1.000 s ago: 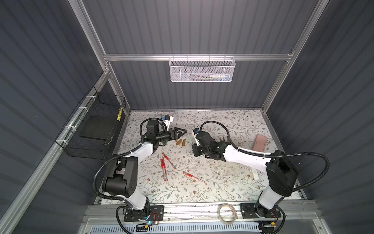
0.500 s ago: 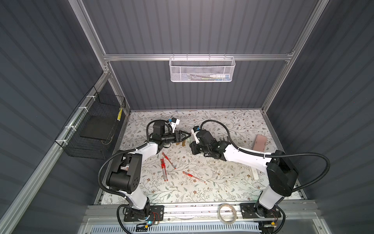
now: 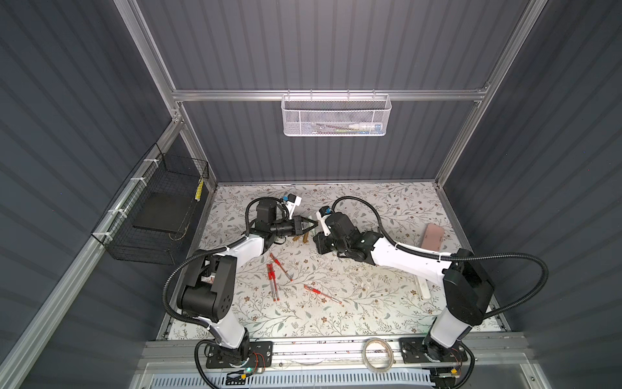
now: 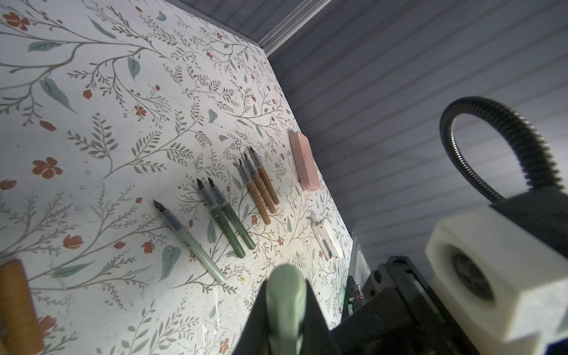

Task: Remove pen caps from pens
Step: Open the pen cap on the pen.

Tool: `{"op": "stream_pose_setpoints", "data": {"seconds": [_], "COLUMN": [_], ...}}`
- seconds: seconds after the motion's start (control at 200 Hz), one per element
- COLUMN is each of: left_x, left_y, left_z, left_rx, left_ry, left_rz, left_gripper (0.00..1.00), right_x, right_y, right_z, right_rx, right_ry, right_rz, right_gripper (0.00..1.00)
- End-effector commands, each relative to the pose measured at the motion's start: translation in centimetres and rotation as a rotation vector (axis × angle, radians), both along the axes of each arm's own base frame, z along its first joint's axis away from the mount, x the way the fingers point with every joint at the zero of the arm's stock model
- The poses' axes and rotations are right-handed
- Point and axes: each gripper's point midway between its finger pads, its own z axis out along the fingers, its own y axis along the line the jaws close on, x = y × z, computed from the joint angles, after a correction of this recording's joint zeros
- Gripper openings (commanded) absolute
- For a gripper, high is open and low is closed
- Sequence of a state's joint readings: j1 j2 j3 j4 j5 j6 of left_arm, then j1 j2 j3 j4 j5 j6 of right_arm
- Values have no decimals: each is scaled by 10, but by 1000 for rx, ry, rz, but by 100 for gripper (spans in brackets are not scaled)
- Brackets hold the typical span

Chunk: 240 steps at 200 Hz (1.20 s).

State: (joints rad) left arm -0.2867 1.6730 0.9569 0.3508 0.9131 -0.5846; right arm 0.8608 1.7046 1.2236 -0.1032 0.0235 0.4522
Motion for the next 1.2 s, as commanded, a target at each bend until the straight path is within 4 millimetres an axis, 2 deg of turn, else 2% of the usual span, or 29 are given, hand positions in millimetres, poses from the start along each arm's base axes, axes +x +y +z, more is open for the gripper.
{"op": "stream_pose_setpoints", "data": {"seconds": [0.0,0.085,0.205,0.38,0.786,0.991,1.096,1.196], "left_x": [4,4,3,3,3,2,2,2], "left_y": [2,2,2,1,2,2,2,2], "left_z": [1,1,1,2,7,7,8,7], "left_rx": [16,18,15,13,2,3,6,3], "left_ry": [-21,-19,-19,-17,-23,-28,-22,-26], "left_rz": [12,11,8,5,6,5,4,6], "left_gripper": [6,4,2,0,0,0,0,0], "right_x": [0,-1,-1,4,12,14,16,15], "right_y": [8,7,7,11,20,18,14,14], "right_z": [16,17,19,11,5,-3,-1,-7], "right_rx": [44,36,76,71,79,84,82,95], "right_ry": [-31,-21,-11,28,66,79,69,82], "right_rz": [22,27,33,45,72,61,44,47], "right_gripper": [15,27,32,32,23,26,27,21]}}
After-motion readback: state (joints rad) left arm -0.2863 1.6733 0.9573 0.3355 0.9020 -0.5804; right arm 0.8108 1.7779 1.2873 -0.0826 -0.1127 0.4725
